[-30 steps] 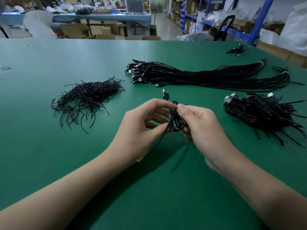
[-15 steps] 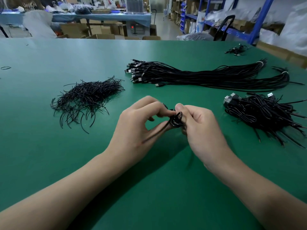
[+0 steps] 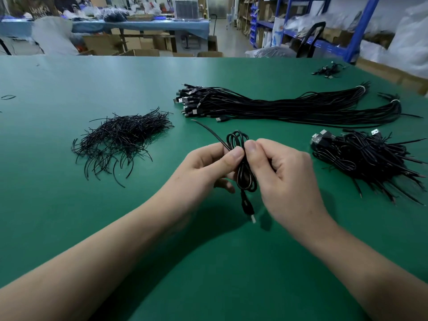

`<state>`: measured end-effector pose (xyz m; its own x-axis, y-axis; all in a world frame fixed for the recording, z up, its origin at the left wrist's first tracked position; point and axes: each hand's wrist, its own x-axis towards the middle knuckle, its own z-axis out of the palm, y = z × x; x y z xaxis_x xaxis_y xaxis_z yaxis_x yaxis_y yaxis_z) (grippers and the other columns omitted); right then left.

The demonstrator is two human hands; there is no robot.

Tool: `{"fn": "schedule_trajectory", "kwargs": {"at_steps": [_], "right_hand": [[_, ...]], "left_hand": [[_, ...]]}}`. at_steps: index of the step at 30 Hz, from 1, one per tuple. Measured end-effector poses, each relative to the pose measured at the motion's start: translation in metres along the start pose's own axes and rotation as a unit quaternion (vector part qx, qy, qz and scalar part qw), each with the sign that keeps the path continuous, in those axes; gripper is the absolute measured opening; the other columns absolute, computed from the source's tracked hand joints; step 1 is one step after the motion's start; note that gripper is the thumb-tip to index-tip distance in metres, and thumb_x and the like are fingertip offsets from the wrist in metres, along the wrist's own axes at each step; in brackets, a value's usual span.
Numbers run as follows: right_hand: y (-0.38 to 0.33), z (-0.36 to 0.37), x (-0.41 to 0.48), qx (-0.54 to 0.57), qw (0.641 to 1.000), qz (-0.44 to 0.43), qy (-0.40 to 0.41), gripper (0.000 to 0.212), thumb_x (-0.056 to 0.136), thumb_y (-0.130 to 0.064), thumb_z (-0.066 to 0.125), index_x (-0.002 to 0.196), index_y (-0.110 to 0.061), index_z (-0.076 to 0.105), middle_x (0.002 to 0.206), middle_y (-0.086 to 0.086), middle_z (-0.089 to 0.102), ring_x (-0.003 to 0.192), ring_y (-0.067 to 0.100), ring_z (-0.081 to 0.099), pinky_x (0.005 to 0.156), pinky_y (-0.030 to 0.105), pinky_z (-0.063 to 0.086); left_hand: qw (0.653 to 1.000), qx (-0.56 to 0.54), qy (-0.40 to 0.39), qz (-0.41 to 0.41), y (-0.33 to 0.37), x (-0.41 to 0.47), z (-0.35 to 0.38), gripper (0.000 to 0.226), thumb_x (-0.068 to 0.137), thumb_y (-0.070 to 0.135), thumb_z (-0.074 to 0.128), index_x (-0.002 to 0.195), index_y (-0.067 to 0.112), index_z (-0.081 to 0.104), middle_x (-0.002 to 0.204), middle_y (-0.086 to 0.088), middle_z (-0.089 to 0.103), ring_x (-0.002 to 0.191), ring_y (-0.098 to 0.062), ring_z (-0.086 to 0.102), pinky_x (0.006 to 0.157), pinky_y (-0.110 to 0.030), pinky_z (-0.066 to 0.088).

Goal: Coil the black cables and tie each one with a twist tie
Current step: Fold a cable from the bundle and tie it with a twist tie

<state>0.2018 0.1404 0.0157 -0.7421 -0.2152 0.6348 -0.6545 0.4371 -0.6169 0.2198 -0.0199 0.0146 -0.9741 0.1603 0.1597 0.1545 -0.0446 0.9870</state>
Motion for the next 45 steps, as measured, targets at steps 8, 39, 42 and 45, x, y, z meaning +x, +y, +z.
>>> {"fn": "schedule_trajectory", "kwargs": {"at_steps": [8, 39, 42, 45], "right_hand": [[0.0, -0.003, 0.0, -0.079, 0.995, -0.066, -0.014, 0.041, 0.104, -0.029, 0.049, 0.072, -0.008, 0.065, 0.049, -0.004, 0.039, 0.046, 0.018, 0.039, 0.047, 0.039, 0.034], [0.0, -0.001, 0.001, -0.076, 0.994, -0.082, 0.012, 0.044, 0.103, -0.026, 0.05, 0.063, -0.014, 0.038, 0.052, -0.008, 0.03, 0.047, 0.019, 0.032, 0.045, 0.038, 0.029], [0.007, -0.001, 0.001, -0.055, 0.997, -0.054, -0.023, 0.047, 0.104, -0.031, 0.049, 0.064, -0.008, 0.043, 0.05, -0.004, 0.035, 0.047, 0.017, 0.034, 0.047, 0.037, 0.029], [0.014, -0.002, 0.003, -0.036, 0.998, 0.014, -0.057, 0.048, 0.105, -0.036, 0.049, 0.064, -0.014, 0.04, 0.051, -0.006, 0.034, 0.05, 0.01, 0.032, 0.05, 0.034, 0.026]], "left_hand": [[0.976, -0.145, -0.058, -0.155, 0.002, 0.002, -0.004, 0.026, 0.085, 0.036, 0.071, 0.089, 0.011, 0.064, 0.068, 0.0, 0.06, 0.055, -0.011, 0.058, 0.057, -0.022, 0.049], [0.996, -0.072, -0.038, -0.046, -0.001, -0.001, -0.002, 0.028, 0.09, 0.039, 0.062, 0.08, 0.014, 0.057, 0.064, 0.01, 0.054, 0.054, -0.004, 0.045, 0.057, -0.012, 0.043], [0.996, -0.071, -0.027, -0.052, -0.002, -0.001, -0.003, 0.028, 0.089, 0.038, 0.063, 0.074, 0.014, 0.059, 0.064, 0.007, 0.057, 0.054, -0.005, 0.049, 0.058, -0.014, 0.045], [0.999, -0.001, 0.038, -0.015, -0.006, -0.001, -0.001, 0.02, 0.093, 0.023, 0.067, 0.079, 0.009, 0.068, 0.066, 0.002, 0.066, 0.06, -0.006, 0.06, 0.062, -0.017, 0.049]]}}
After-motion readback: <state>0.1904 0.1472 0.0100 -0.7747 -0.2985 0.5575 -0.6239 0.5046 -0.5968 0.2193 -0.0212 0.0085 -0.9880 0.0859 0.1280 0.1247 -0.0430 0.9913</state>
